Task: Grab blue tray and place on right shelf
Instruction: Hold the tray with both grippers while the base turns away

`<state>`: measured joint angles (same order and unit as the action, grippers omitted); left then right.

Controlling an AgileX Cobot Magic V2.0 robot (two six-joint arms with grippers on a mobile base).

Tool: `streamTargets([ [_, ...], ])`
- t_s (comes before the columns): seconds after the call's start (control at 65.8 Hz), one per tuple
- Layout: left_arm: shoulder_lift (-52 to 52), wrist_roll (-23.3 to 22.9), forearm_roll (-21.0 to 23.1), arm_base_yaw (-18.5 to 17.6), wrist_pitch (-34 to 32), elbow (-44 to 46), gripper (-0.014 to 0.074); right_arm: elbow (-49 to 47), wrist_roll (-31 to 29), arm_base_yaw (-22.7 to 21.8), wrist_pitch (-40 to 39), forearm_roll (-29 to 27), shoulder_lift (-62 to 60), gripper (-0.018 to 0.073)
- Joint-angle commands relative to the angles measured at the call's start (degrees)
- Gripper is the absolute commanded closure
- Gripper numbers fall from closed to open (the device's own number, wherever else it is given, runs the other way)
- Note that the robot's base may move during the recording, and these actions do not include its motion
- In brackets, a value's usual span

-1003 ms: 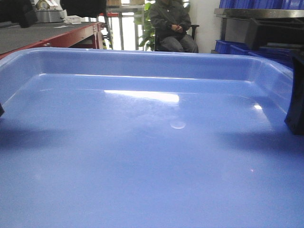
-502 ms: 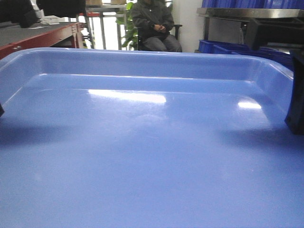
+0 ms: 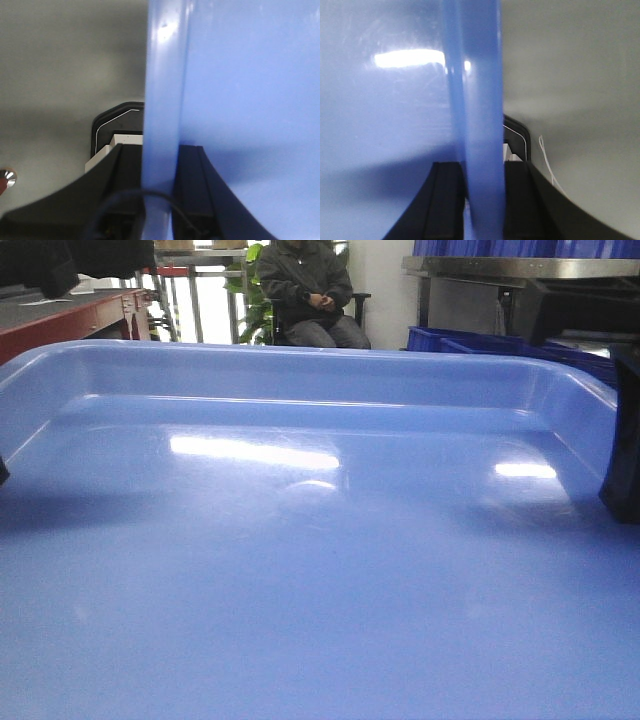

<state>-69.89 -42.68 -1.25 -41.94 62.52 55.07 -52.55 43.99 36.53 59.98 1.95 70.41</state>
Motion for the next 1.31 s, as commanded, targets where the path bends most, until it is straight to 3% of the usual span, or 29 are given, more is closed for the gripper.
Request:
streamTargets([
  [0.0, 1.43, -1.18, 1.57, -0.60, -2.43, 1.56, 0.0596, -1.65, 0.51, 0.28, -2.53, -0.57, -1.57, 0.0358],
  [1.292, 1.43, -1.18, 1.57, -0.60, -2.43, 1.56, 0.0596, -1.65, 0.51, 0.18, -2.52, -0.57, -1.57, 0.0358],
])
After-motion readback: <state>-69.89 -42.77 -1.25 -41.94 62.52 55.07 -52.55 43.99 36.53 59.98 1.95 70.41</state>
